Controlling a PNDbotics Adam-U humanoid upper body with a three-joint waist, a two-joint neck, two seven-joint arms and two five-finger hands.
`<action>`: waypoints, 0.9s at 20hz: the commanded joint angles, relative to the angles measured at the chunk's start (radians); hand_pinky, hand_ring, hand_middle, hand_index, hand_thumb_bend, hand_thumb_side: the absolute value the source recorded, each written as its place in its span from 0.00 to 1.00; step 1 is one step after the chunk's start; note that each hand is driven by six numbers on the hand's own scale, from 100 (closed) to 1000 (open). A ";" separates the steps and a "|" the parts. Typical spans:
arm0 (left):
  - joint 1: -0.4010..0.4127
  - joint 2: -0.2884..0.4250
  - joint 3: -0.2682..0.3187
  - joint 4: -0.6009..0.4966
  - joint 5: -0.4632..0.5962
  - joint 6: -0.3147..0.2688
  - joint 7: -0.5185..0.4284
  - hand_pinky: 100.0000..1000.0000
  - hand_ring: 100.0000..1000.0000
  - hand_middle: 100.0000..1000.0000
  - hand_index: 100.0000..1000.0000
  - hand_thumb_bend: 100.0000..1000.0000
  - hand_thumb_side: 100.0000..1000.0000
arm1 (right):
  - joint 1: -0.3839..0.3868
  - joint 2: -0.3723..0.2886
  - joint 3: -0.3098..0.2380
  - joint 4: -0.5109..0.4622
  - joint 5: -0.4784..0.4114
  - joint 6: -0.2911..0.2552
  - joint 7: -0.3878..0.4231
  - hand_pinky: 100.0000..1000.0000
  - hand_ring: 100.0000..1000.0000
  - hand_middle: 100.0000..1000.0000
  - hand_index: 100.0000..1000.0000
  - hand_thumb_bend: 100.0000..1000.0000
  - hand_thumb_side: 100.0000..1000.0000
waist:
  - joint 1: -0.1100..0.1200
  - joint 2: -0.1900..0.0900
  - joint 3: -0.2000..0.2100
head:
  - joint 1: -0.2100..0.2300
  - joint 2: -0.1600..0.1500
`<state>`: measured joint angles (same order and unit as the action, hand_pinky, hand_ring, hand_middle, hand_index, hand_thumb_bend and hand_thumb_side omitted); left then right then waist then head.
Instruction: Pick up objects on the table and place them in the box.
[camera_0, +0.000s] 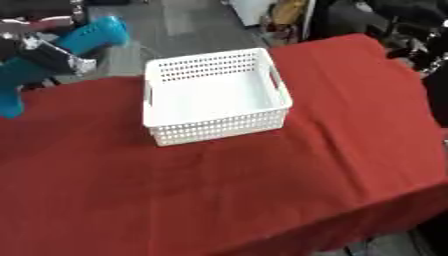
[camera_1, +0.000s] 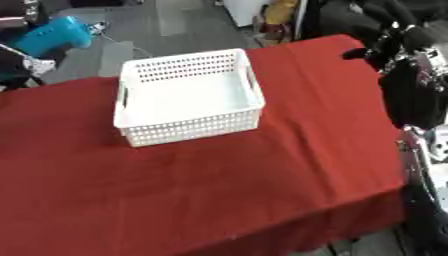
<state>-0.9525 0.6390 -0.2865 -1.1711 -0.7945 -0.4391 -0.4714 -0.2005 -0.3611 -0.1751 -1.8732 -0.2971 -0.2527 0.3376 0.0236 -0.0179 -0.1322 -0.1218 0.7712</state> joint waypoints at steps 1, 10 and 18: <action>-0.046 -0.014 0.029 0.054 -0.027 -0.004 0.026 0.00 0.00 0.00 0.00 0.00 0.13 | -0.014 -0.016 0.000 -0.011 -0.008 0.001 0.004 0.64 0.84 0.90 1.00 0.00 1.00 | -0.001 -0.014 -0.003 | 0.012 -0.001; -0.077 -0.056 0.059 0.145 -0.073 -0.010 0.078 0.00 0.00 0.00 0.00 0.00 0.17 | -0.025 -0.014 0.006 -0.008 -0.016 0.005 0.011 0.64 0.84 0.90 1.00 0.00 1.00 | 0.001 -0.013 -0.013 | 0.008 -0.001; -0.103 -0.142 0.100 0.216 -0.147 0.020 0.140 0.00 0.00 0.00 0.00 0.00 0.24 | -0.032 -0.007 0.012 -0.009 -0.022 0.007 0.016 0.64 0.84 0.90 1.00 0.00 1.00 | -0.004 -0.013 -0.022 | 0.029 -0.001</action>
<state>-1.0248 0.4960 -0.2085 -0.9589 -0.9257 -0.4267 -0.3464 -0.2155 -0.3597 -0.1625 -1.8729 -0.3141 -0.2436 0.3501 0.0232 -0.0181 -0.1529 -0.1043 0.7713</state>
